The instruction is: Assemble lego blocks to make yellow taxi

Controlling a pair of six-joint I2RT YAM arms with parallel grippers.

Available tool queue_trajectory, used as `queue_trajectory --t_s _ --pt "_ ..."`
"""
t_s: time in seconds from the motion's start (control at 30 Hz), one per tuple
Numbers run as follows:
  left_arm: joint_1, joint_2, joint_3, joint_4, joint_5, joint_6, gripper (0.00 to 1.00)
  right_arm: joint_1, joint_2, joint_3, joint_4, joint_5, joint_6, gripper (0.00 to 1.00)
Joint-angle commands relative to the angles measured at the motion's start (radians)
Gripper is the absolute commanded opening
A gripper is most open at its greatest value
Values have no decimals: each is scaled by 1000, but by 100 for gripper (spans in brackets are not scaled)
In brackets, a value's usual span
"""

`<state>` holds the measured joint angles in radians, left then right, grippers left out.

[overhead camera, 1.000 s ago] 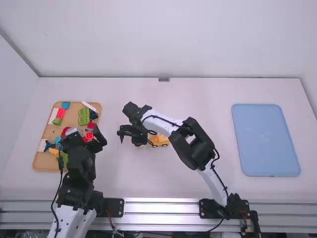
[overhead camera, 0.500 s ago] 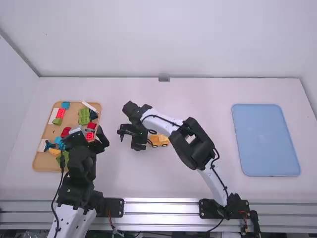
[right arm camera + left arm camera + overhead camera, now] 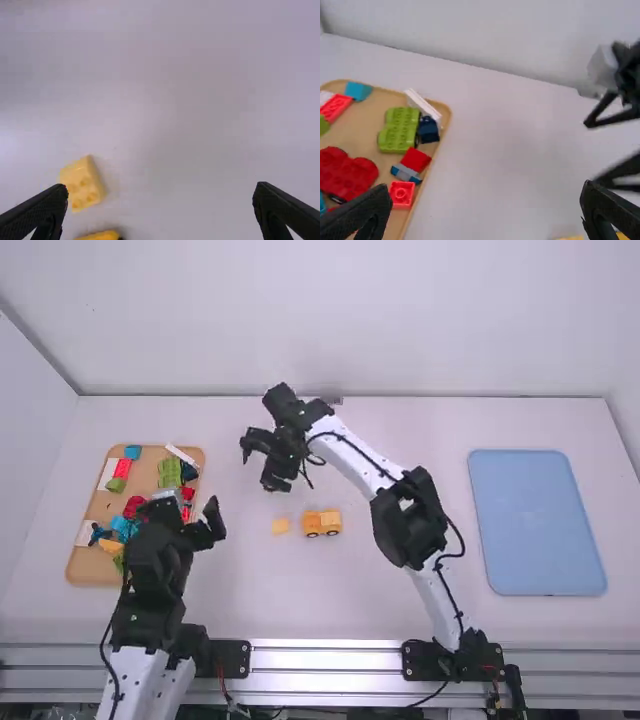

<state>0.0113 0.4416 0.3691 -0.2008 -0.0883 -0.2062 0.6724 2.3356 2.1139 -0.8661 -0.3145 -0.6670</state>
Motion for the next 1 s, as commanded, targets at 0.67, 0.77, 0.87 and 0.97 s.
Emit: queue_trajectory --t_s 0.67,0.77,0.87,0.97 --pt "2 880 412 13 676 486 99 -214 -123 -135 128 1 171 98" --pt "2 948 413 99 636 411 99 -235 -269 -319 264 -2 199 98" --pt "2 967 411 134 555 312 99 -247 -395 -499 400 -10 196 98" --pt "4 969 410 118 421 217 99 -261 -546 -743 610 -10 196 98"
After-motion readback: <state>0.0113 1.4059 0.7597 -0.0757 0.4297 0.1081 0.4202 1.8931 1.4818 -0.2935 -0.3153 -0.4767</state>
